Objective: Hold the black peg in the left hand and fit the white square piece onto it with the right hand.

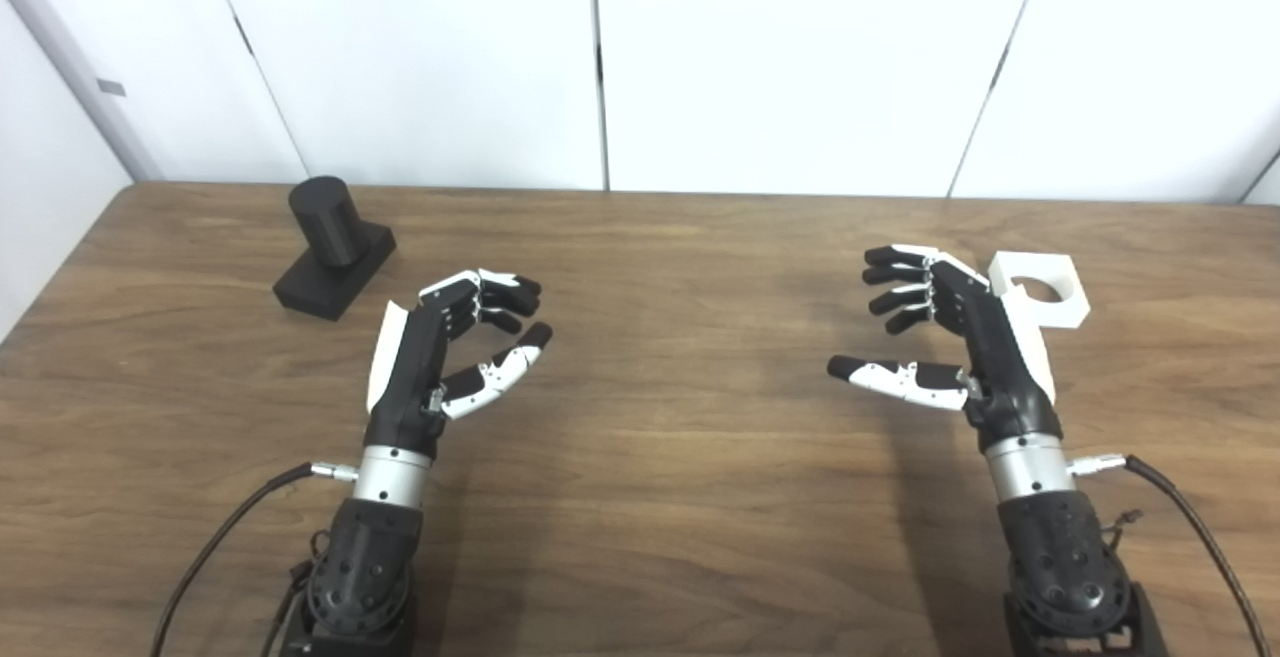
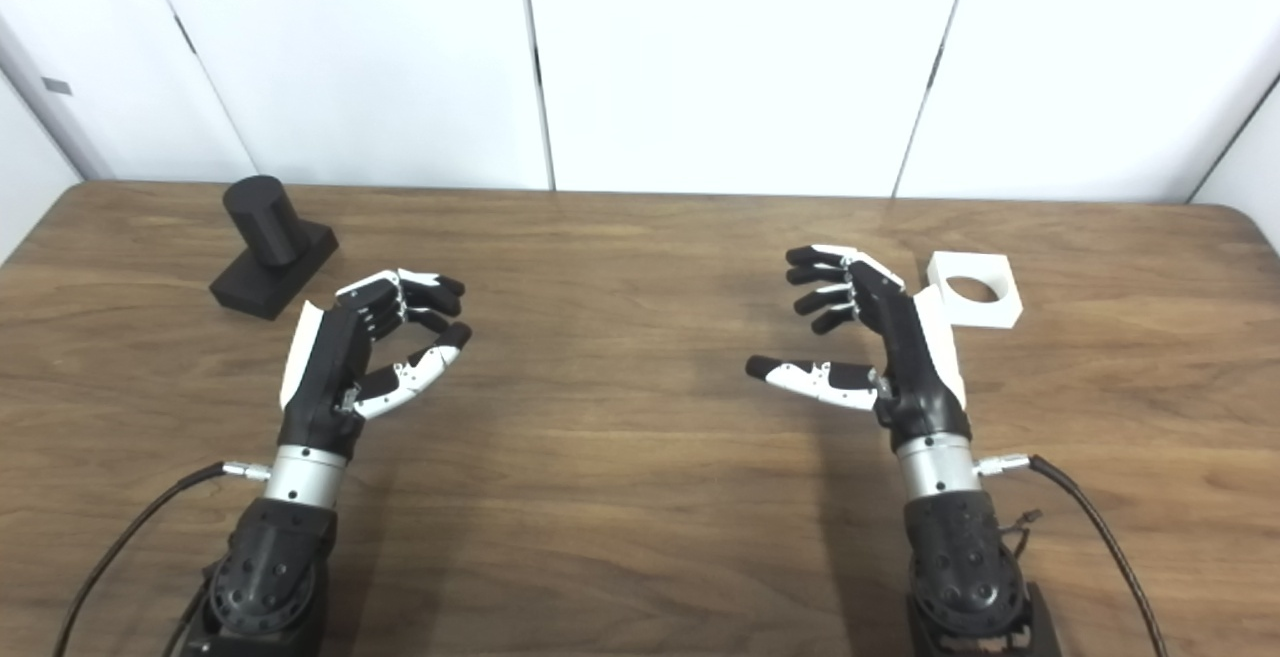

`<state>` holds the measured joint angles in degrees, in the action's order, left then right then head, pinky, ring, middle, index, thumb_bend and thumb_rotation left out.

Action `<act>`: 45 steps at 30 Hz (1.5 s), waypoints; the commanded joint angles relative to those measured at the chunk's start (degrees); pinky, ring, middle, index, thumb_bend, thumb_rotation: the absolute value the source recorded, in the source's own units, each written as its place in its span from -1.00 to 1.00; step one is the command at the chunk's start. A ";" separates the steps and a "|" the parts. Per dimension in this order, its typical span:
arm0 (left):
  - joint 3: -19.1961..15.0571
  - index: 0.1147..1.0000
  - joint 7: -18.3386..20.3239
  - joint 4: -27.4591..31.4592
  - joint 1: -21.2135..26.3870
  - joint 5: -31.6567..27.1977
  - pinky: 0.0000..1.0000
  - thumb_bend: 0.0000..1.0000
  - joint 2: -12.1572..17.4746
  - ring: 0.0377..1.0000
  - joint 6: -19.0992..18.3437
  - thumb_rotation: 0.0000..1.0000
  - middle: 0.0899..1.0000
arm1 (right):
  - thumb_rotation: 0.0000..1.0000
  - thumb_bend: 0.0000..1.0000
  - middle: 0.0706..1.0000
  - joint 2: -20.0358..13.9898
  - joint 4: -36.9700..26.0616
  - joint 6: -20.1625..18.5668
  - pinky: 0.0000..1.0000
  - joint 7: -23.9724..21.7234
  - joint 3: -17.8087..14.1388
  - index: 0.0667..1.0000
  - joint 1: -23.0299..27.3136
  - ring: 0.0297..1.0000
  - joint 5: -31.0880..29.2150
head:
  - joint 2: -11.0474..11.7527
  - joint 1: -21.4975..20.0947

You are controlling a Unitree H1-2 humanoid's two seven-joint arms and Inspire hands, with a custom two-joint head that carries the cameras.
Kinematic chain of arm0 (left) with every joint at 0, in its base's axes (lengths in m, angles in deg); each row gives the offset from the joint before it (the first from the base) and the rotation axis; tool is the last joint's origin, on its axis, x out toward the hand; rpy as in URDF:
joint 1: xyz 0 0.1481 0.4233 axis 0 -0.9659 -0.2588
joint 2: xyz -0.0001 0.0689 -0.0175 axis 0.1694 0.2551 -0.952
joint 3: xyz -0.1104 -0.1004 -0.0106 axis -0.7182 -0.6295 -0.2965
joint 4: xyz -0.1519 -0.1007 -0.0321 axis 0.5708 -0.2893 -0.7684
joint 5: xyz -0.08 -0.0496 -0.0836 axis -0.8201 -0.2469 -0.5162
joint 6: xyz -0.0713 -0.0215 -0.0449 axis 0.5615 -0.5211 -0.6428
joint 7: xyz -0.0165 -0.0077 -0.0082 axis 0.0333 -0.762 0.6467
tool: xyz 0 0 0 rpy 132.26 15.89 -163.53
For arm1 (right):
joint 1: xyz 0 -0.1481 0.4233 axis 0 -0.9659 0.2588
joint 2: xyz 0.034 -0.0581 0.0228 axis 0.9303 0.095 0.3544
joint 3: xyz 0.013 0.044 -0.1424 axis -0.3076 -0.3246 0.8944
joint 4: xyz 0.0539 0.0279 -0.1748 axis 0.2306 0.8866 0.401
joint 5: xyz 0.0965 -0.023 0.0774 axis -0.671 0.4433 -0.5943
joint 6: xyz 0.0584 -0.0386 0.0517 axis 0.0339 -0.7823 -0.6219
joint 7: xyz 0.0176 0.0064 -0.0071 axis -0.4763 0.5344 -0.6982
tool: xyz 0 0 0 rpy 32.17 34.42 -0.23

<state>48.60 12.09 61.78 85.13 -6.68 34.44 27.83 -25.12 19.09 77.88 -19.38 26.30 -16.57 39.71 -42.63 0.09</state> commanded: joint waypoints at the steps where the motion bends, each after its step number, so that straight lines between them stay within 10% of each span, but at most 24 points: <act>1: -0.08 -0.13 -0.28 0.71 1.71 -0.38 0.08 0.00 0.52 0.18 1.70 -0.88 0.22 | -1.00 0.45 0.28 -0.18 -1.99 2.30 -0.04 0.78 -0.27 0.33 1.43 0.13 -0.58 | -0.15 0.21; 14: 2.23 -0.13 -0.93 0.78 1.23 0.95 0.00 0.00 -2.48 0.17 1.25 -0.88 0.21 | -1.00 0.40 0.27 -2.15 -0.50 5.11 -0.09 0.04 -1.76 0.32 0.84 0.10 -3.28 | 3.41 15.99; 32: 3.40 -0.14 -1.29 1.75 1.59 3.47 0.02 0.00 -3.96 0.18 -0.19 -0.89 0.18 | -1.00 0.36 0.29 -1.99 -5.37 -1.70 -0.04 -1.61 -2.40 0.31 0.14 0.13 -6.47 | 5.22 19.21; 44: 3.89 -0.13 0.94 9.05 4.46 17.48 0.21 0.01 3.21 0.42 -14.53 -0.85 0.43 | -1.00 0.36 0.27 -2.18 -5.63 -2.50 -0.06 -1.42 -2.14 0.29 0.39 0.10 -5.72 | 5.63 18.95; 45: 3.98 0.12 1.23 9.45 4.80 17.95 0.22 0.14 3.79 0.44 -15.46 -0.73 0.45 | -1.00 0.36 0.26 -2.18 -5.59 -2.46 -0.07 -1.37 -2.15 0.29 0.42 0.10 -5.69 | 5.63 18.95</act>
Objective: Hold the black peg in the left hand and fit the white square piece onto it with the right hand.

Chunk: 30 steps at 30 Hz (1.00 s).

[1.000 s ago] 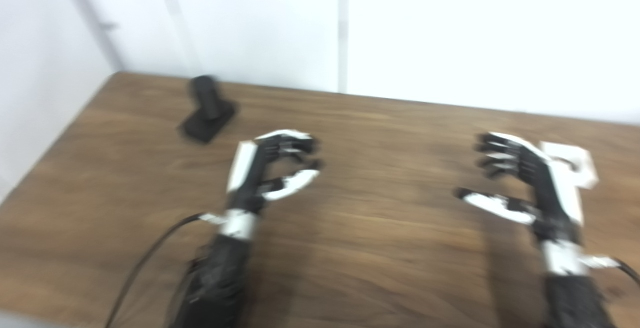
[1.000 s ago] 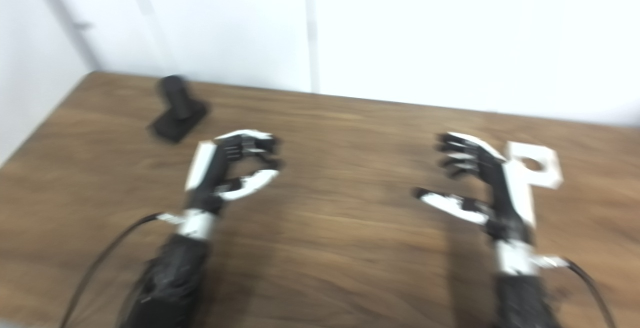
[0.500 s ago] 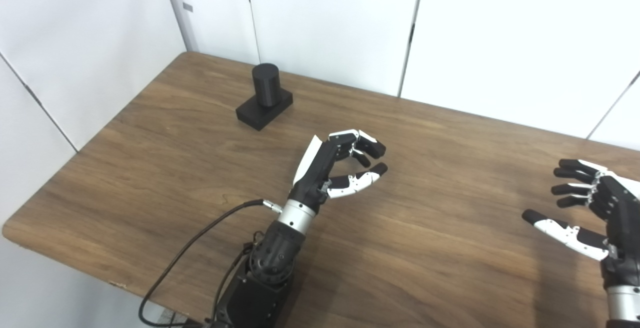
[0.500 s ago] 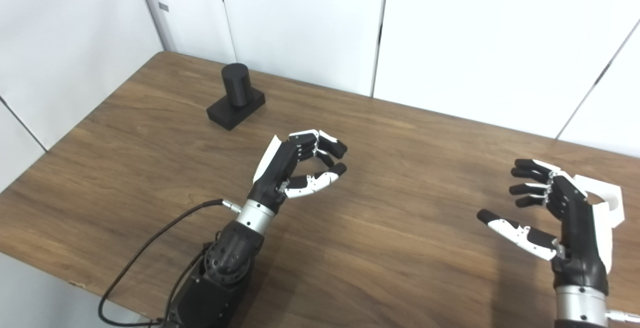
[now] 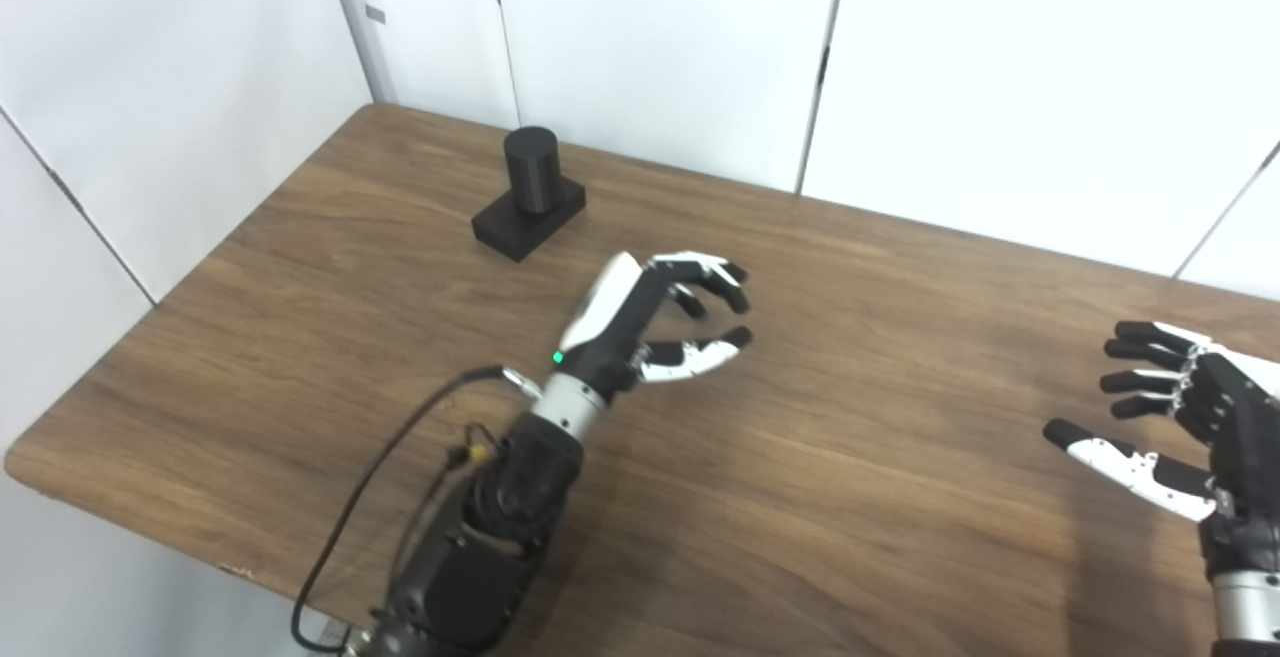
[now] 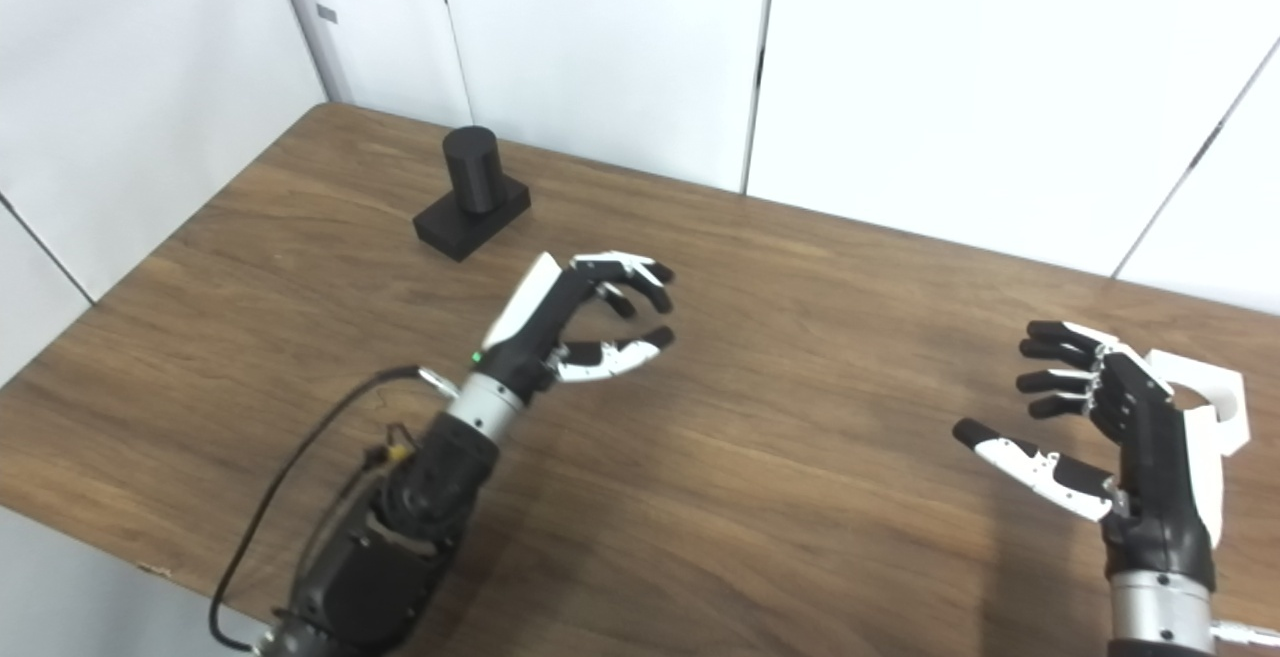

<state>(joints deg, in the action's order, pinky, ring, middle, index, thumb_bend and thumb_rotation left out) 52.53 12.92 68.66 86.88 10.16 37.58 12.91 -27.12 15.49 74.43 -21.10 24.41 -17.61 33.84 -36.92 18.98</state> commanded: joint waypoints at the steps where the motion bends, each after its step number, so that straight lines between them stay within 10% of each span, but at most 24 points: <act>1: 0.14 0.24 1.23 3.21 3.68 1.85 0.23 0.20 1.83 0.45 -1.88 -0.66 0.46 | -1.00 0.36 0.26 -0.11 -1.99 0.85 -0.07 0.36 -0.30 0.29 1.46 0.09 0.12 | 0.00 0.11; 7: 1.16 0.38 5.38 6.03 5.96 4.05 0.21 0.27 5.98 0.41 -6.84 -0.63 0.44 | -1.00 0.38 0.25 -0.26 -1.69 1.23 -0.10 0.37 -0.25 0.28 1.22 0.07 0.29 | 0.11 0.42; 30: -2.67 0.60 1.43 2.39 15.29 16.38 0.21 0.35 13.58 0.48 -11.85 -0.50 0.56 | -1.00 0.37 0.26 -0.43 -1.98 0.61 -0.06 0.09 -0.50 0.28 0.91 0.10 -0.23 | 0.14 0.34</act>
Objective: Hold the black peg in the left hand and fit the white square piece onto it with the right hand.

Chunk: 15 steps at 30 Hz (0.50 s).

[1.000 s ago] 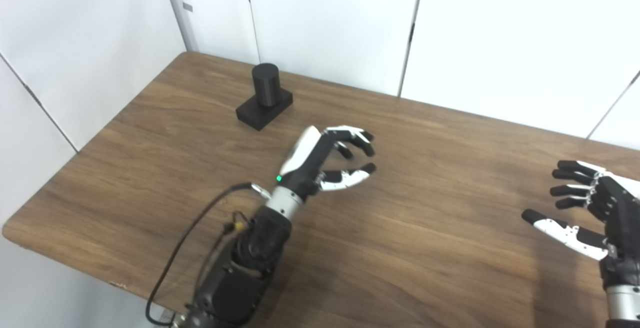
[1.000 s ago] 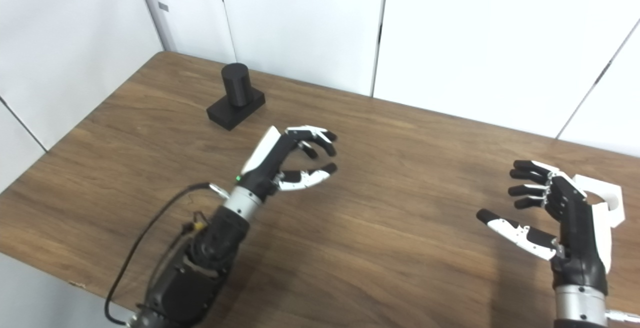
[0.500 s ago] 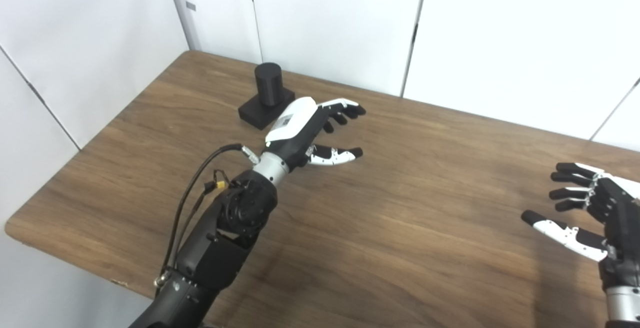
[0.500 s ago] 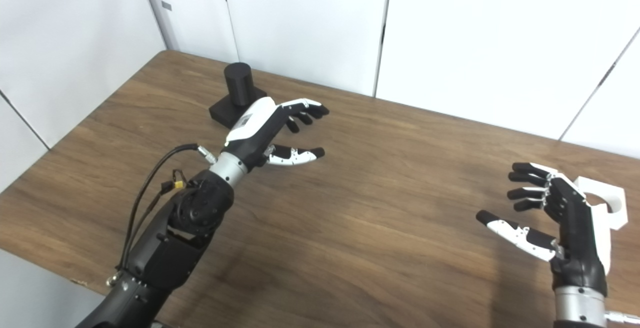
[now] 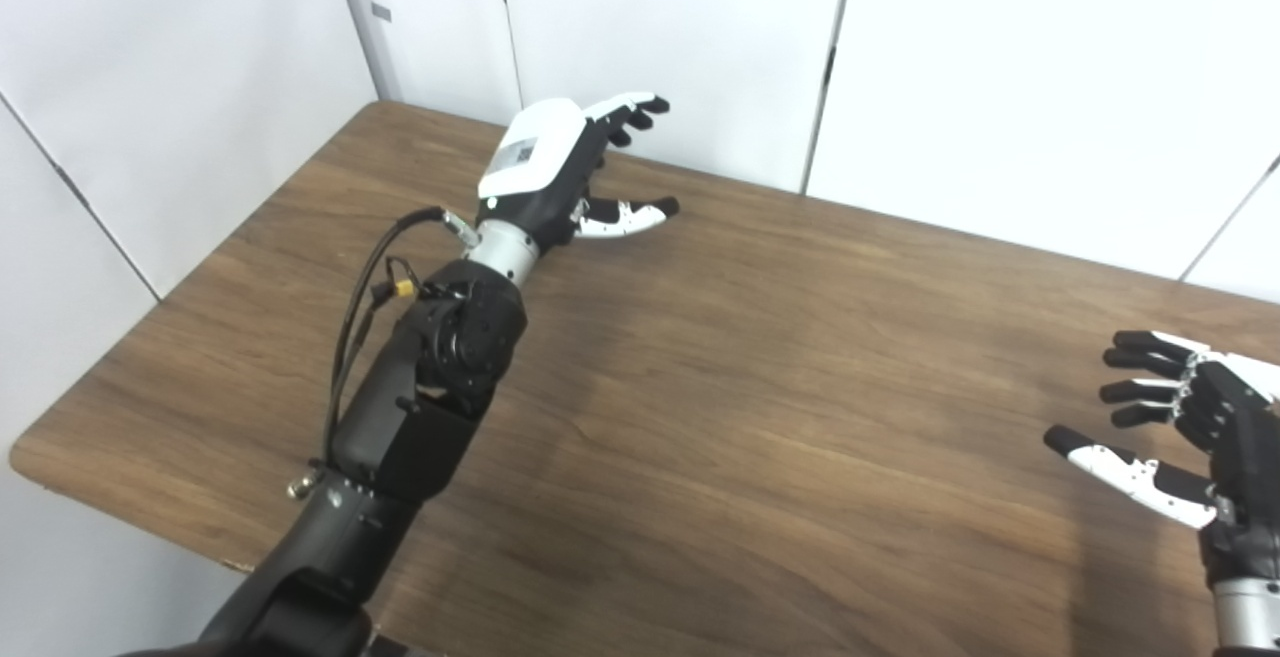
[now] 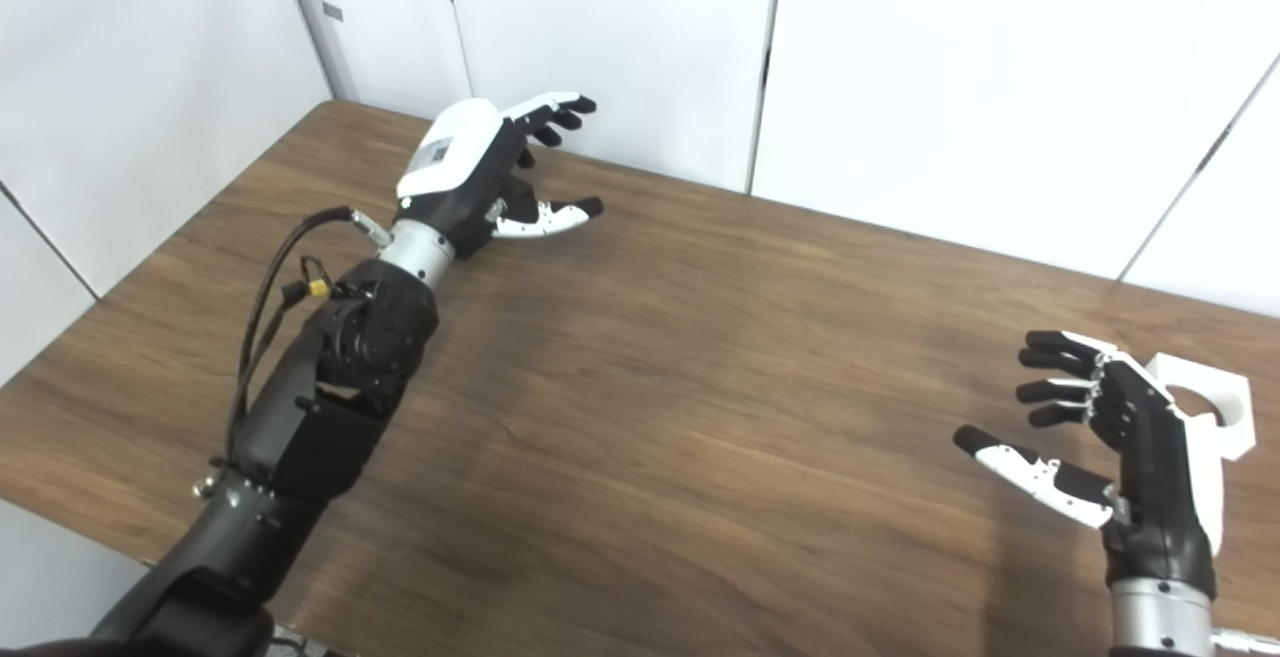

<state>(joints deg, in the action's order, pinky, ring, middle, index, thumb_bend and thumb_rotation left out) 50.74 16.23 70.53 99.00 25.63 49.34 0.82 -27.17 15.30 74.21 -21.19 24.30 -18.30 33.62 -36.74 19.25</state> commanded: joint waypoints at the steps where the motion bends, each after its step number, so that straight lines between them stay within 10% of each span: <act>1: -0.95 0.60 -2.14 0.10 3.65 1.54 0.22 0.35 2.38 0.48 0.11 -0.49 0.56 | -1.00 0.37 0.26 -0.40 -1.84 0.76 -0.06 0.16 -0.36 0.28 1.57 0.10 0.03 | 0.01 0.11; 15: -1.15 0.56 -7.37 -6.55 8.08 6.36 0.36 0.38 5.80 0.67 -1.82 -0.48 0.72 | -1.00 0.36 0.26 -0.58 -1.60 1.37 -0.08 0.34 -0.42 0.28 1.48 0.09 0.30 | 0.11 -0.03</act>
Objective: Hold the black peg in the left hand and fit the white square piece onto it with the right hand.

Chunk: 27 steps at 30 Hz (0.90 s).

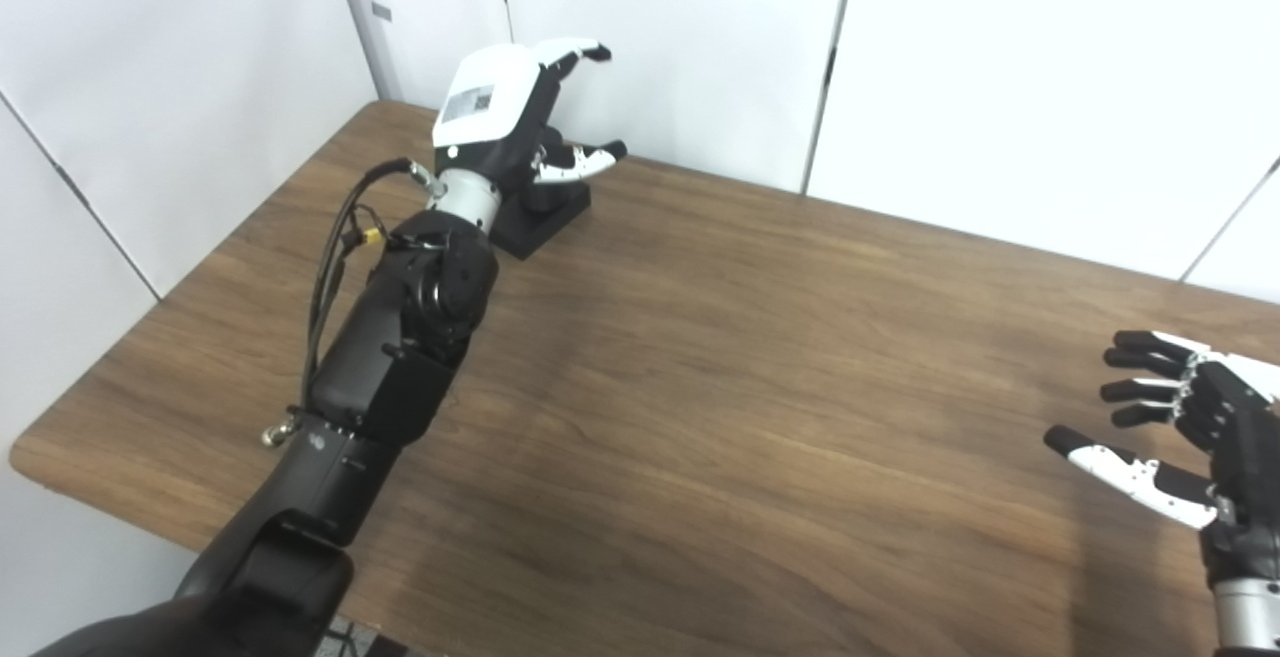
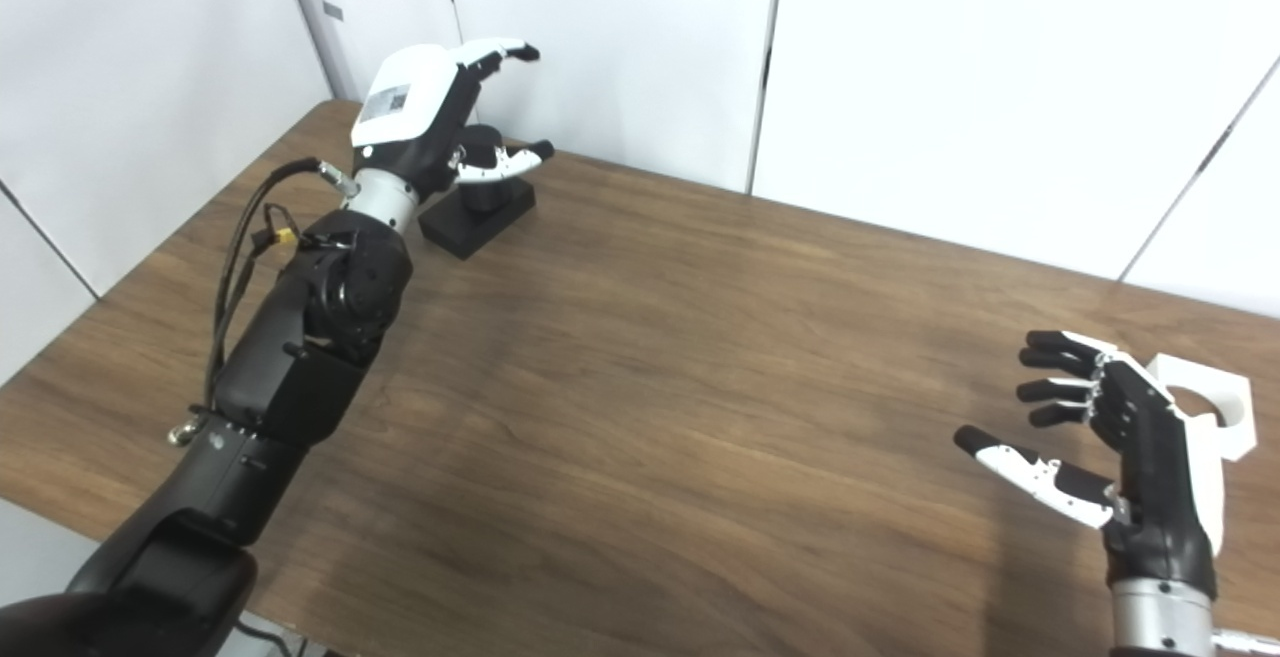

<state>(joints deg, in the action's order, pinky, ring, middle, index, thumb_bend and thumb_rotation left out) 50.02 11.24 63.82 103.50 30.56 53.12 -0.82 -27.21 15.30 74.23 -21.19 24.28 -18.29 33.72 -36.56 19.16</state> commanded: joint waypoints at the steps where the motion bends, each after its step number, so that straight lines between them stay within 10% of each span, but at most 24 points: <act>1: -0.29 0.57 -2.39 -0.24 3.94 2.12 0.36 0.39 2.18 0.69 -0.78 -0.46 0.74 | -1.00 0.36 0.26 -0.54 -1.63 1.28 -0.08 0.29 -0.44 0.28 1.47 0.09 0.10 | -0.11 0.06; 27: 3.98 0.61 0.32 -8.59 8.49 8.07 0.44 0.67 4.56 0.78 -15.58 -0.06 0.83 | -1.00 0.27 0.30 -0.42 -2.62 0.34 -0.05 0.21 -0.88 0.30 1.06 0.13 0.08 | -0.42 0.09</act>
<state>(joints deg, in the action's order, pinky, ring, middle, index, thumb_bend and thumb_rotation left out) 54.42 12.19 54.40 108.44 37.22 55.92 -15.56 -27.26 15.28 74.17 -21.19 23.80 -18.35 33.69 -36.91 19.25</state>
